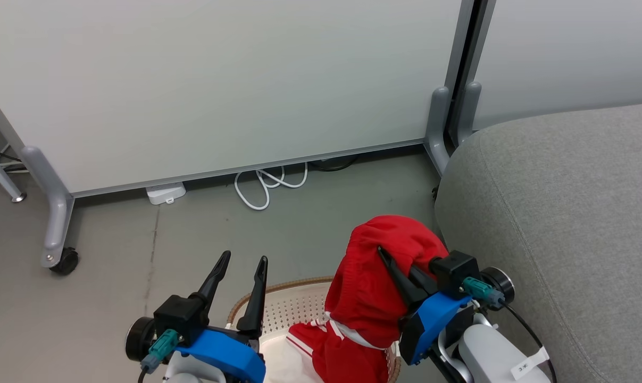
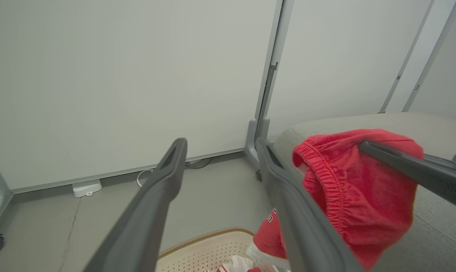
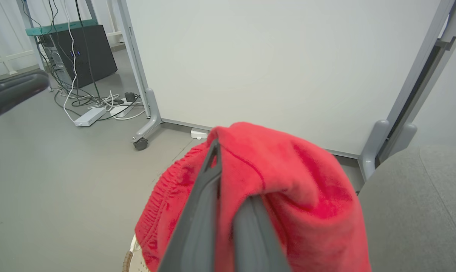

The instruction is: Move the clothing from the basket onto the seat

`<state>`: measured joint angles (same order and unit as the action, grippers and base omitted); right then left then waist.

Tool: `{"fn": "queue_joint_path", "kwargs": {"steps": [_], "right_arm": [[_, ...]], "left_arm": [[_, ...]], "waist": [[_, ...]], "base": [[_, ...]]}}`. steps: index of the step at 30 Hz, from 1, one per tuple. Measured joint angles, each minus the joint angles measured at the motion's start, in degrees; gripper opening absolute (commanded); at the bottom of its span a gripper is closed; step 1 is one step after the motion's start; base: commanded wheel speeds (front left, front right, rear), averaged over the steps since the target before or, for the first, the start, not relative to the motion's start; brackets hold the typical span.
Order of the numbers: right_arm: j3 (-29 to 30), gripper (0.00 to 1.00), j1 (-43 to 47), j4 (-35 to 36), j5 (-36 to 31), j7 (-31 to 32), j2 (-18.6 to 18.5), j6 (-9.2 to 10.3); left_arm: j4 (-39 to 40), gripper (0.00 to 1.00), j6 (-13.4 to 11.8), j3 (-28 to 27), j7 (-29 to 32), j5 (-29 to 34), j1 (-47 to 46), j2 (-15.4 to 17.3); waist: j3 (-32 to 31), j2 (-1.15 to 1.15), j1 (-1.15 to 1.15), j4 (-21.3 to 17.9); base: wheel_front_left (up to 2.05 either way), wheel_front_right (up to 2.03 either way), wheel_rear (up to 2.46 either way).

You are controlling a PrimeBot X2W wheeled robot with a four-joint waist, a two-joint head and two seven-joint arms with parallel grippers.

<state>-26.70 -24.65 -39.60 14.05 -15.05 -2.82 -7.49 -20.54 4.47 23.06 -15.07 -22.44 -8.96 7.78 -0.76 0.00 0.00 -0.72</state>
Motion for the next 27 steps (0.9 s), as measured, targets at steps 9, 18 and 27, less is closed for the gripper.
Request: {"fn": "queue_joint_path", "kwargs": {"steps": [9, 18, 27], "right_arm": [[0.49, 0.00, 1.12, 1.65, -0.08, 0.00, 0.01, 0.00], [1.82, 0.00, 1.49, 4.14, -0.66, 0.00, 0.01, 0.00], [4.15, 0.00, 3.24, 5.70, -2.01, -0.01, 0.01, 0.00]], "left_arm": [[0.34, 1.00, 1.92, -4.11, 0.00, 4.07, 1.69, -1.80], [0.15, 1.00, 2.63, -5.78, 0.00, 5.91, 2.05, -3.00], [0.40, 1.00, 2.67, -6.60, 0.00, 6.86, 2.35, -3.54]], "waist": [[0.52, 0.00, 0.00, 0.07], [0.73, 0.00, 0.00, -2.27], [1.15, 0.00, 0.00, -8.36]], "base": [[0.00, 0.00, 0.00], [0.00, 0.00, 0.00], [0.00, 0.00, 0.00]]}}
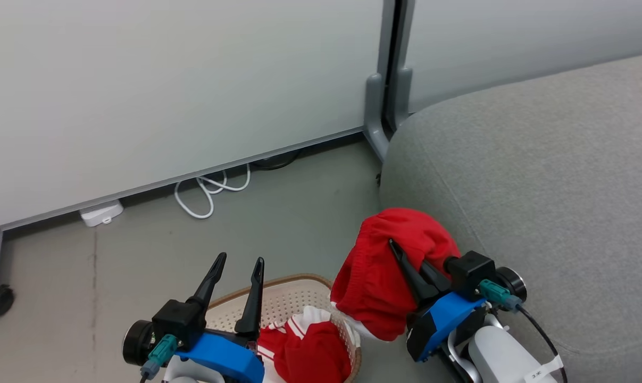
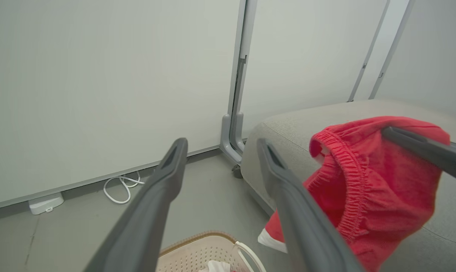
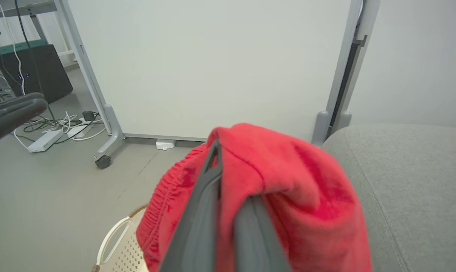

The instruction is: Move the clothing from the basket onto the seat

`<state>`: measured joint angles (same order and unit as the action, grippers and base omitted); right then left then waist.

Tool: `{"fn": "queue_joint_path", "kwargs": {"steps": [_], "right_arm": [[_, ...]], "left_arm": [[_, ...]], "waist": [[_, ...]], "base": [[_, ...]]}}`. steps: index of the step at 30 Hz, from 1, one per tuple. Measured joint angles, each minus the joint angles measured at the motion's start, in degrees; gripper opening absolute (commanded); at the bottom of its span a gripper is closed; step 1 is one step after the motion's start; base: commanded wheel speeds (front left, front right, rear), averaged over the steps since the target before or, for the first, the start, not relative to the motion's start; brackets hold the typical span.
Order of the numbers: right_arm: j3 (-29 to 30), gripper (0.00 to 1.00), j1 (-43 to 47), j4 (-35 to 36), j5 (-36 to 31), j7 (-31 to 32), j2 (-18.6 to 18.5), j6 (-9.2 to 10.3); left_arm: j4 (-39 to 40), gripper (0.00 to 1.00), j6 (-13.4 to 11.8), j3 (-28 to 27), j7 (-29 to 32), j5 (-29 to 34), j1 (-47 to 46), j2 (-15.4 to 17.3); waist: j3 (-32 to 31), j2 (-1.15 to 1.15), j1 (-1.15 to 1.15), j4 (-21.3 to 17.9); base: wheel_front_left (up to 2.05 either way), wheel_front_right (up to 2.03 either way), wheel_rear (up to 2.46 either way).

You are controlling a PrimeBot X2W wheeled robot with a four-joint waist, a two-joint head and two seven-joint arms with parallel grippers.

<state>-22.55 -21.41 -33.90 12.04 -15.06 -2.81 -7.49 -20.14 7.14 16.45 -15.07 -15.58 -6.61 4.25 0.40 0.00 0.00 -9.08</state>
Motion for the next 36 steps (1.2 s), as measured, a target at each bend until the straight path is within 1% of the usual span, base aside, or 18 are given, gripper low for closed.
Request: {"fn": "queue_joint_path", "kwargs": {"steps": [11, 18, 22, 27, 36], "right_arm": [[2.58, 0.00, 1.26, 1.38, -0.34, 0.01, -0.04, 0.00], [4.67, 0.00, 2.65, 1.86, -0.64, 0.00, -0.04, 0.00], [5.72, 0.00, 3.56, 2.15, -1.04, 0.00, -0.04, 0.00], [6.14, 0.00, 4.00, 2.52, -1.34, 0.00, -0.04, 0.00], [7.87, 0.00, 3.98, 2.66, -1.01, 0.01, -0.05, 0.00]], "left_arm": [[0.94, 1.00, 0.08, 0.51, 0.00, -0.01, 0.03, -0.54], [0.94, 1.00, 0.09, 1.19, 0.00, -0.11, -0.08, -0.73], [0.90, 1.00, 0.09, 1.43, 0.00, -0.12, -0.08, -0.79], [0.87, 1.00, 0.11, 1.45, 0.00, -0.11, -0.08, -0.80], [0.56, 1.00, 0.30, 2.68, 0.00, -0.15, -0.38, -0.83]], "waist": [[0.89, 0.00, 0.00, -10.51], [1.57, 0.00, 0.00, -15.71], [1.78, 0.00, 0.00, -17.13], [2.09, 0.00, 0.00, -17.75], [2.43, 0.00, 0.00, -17.15]], "base": [[0.00, 0.00, 0.00], [0.00, 0.00, 0.00], [0.00, 0.00, 0.00], [0.00, 0.00, 0.00], [0.00, 0.00, 0.00]]}}
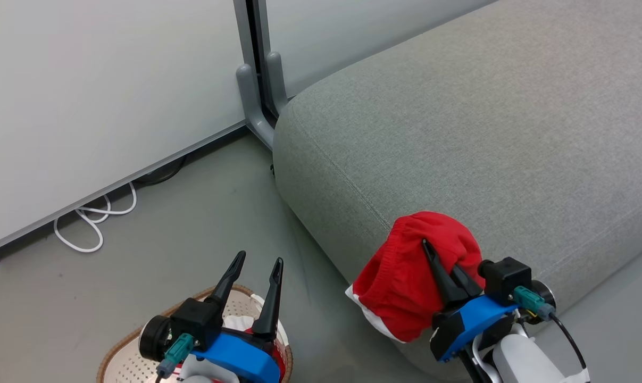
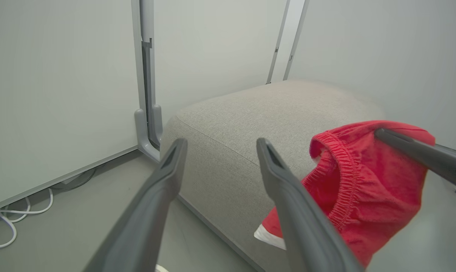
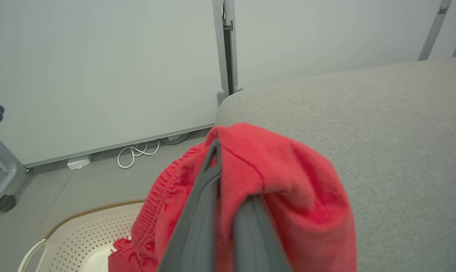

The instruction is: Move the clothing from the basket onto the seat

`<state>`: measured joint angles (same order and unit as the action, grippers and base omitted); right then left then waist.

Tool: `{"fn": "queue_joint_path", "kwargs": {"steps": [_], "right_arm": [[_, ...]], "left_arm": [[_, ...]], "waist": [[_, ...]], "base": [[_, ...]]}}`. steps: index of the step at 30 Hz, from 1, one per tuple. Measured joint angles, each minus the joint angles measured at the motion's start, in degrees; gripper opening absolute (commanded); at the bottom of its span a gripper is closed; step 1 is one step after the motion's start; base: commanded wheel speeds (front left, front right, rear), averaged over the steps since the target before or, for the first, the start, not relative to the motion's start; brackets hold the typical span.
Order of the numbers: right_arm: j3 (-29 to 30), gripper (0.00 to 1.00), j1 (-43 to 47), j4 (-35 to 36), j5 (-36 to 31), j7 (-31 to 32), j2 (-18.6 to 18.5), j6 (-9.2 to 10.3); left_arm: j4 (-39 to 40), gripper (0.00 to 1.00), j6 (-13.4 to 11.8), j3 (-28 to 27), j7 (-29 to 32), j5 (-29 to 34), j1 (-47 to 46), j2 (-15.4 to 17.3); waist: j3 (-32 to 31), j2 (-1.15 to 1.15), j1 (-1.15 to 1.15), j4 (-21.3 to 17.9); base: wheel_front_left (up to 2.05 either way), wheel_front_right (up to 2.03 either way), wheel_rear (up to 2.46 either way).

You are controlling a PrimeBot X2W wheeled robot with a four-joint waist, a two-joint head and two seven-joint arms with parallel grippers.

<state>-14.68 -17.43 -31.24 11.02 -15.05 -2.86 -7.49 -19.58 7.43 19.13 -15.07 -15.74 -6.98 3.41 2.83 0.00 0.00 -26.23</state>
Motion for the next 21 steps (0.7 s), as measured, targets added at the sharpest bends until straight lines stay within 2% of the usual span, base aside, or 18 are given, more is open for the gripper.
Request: {"fn": "queue_joint_path", "kwargs": {"steps": [5, 10, 17, 21], "right_arm": [[1.67, 0.00, -4.04, -0.11, 0.70, 1.21, 0.01, 0.00], [8.10, 0.00, -14.51, -0.40, 1.21, 3.98, -0.79, 0.00], [14.23, 0.00, -26.13, -0.33, 1.98, 5.68, -9.43, 0.00], [18.26, 0.00, -31.38, -2.01, 4.76, 6.79, -14.59, 0.00]], "left_arm": [[0.27, 1.00, 0.00, -0.10, 0.00, 0.13, -0.44, 0.29], [2.08, 1.00, 0.00, 1.29, 0.00, 1.23, -3.49, 2.19], [5.00, 1.00, 0.00, 3.52, 0.00, 3.25, -8.46, 5.59], [8.01, 1.00, 0.00, 4.35, 0.00, 5.10, -11.03, 7.57]], "waist": [[1.74, 0.00, 0.00, 0.67], [6.43, 0.00, 0.00, 1.95], [14.76, 0.00, 0.01, 5.09], [20.20, 0.00, 0.01, 6.91]], "base": [[0.00, 0.00, 0.00], [0.00, 0.00, 0.00], [0.00, 0.00, 0.00], [0.00, 0.00, 0.00]]}}
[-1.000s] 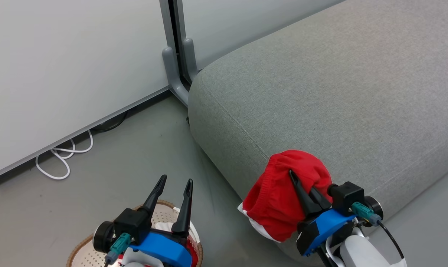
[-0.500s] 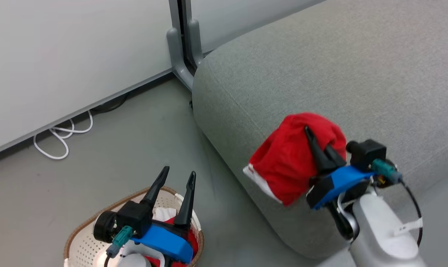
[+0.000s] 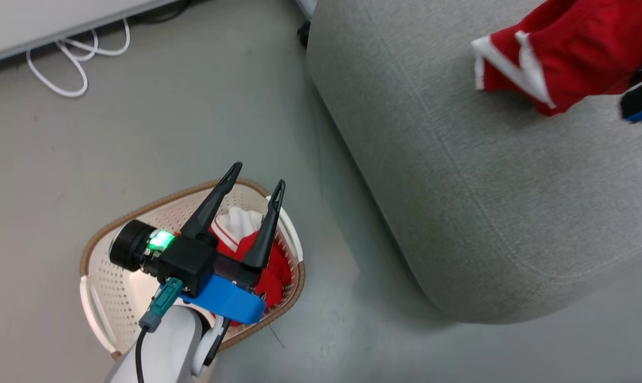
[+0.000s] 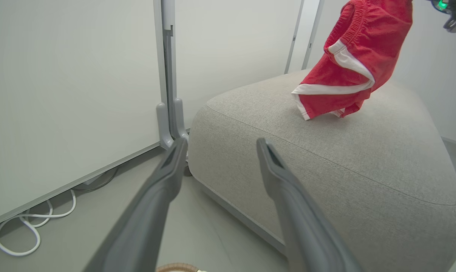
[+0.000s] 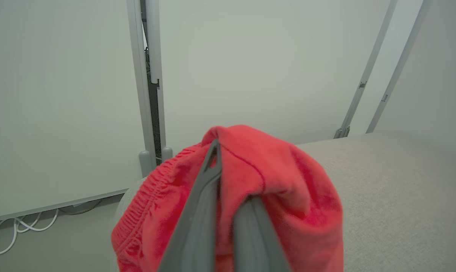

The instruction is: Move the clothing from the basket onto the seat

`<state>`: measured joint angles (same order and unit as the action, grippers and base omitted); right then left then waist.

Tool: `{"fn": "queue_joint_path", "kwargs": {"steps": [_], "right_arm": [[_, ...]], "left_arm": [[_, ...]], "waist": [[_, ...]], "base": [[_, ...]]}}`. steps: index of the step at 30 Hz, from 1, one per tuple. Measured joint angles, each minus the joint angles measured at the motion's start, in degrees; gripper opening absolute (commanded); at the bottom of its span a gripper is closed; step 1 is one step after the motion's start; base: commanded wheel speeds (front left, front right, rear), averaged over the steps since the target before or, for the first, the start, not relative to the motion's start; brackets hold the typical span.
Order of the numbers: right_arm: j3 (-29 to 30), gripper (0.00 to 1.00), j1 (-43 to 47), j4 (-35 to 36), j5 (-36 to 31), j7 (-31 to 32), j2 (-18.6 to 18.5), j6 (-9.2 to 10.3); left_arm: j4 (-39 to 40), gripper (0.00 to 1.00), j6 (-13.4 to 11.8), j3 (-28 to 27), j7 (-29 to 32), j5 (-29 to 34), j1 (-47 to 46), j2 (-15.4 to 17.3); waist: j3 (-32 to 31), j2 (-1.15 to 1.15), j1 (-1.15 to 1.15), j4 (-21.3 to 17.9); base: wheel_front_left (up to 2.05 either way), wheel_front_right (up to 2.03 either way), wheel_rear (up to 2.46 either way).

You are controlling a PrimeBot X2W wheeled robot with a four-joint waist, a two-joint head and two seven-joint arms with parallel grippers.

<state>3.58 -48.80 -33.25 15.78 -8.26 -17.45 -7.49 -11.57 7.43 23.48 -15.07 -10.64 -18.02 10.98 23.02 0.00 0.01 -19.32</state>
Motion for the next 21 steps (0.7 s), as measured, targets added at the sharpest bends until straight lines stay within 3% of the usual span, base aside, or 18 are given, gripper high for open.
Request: {"fn": "queue_joint_path", "kwargs": {"steps": [5, 11, 14, 18, 19, 21], "right_arm": [[5.84, 0.00, -4.99, -3.25, 3.46, -0.35, -6.59, 0.00], [11.88, 0.00, -7.54, -7.56, 11.18, -2.70, -8.47, 0.00], [12.72, 0.00, -7.66, -11.29, 10.80, -4.21, -8.93, 0.00], [13.97, 0.00, -7.70, -16.50, 9.17, -5.59, -6.88, 0.00], [14.65, 0.03, -7.90, -17.47, 9.11, -5.88, -6.37, 0.00], [15.19, 0.20, -8.49, -18.69, 8.29, -6.28, -6.24, 0.00]], "left_arm": [[4.07, 1.00, 0.00, -0.30, 0.00, 1.88, -2.78, 0.56], [6.86, 1.00, 0.00, 0.76, 0.00, 3.74, -3.19, 1.48], [7.25, 1.00, 0.00, 1.11, 0.00, 3.89, -2.14, 1.83], [8.22, 1.00, 0.00, 1.31, 0.00, 4.32, -2.26, 2.14], [8.40, 1.00, 0.00, 1.38, 0.00, 4.36, -2.47, 2.13], [8.62, 1.00, 0.00, 2.01, 0.00, 4.67, -3.05, 2.19]], "waist": [[7.44, 0.00, 0.00, 2.24], [15.22, 0.00, 0.01, 4.92], [17.44, 0.00, 0.01, 6.43], [19.06, 0.00, 0.01, 7.72], [19.25, 0.00, 0.00, 7.88], [19.47, 0.00, 0.00, 8.10]], "base": [[0.00, 0.00, 0.00], [0.00, 0.00, 0.00], [0.00, 0.00, 0.00], [0.00, 0.00, 0.00], [0.00, 0.00, 0.00], [0.00, 0.00, 0.00]]}}
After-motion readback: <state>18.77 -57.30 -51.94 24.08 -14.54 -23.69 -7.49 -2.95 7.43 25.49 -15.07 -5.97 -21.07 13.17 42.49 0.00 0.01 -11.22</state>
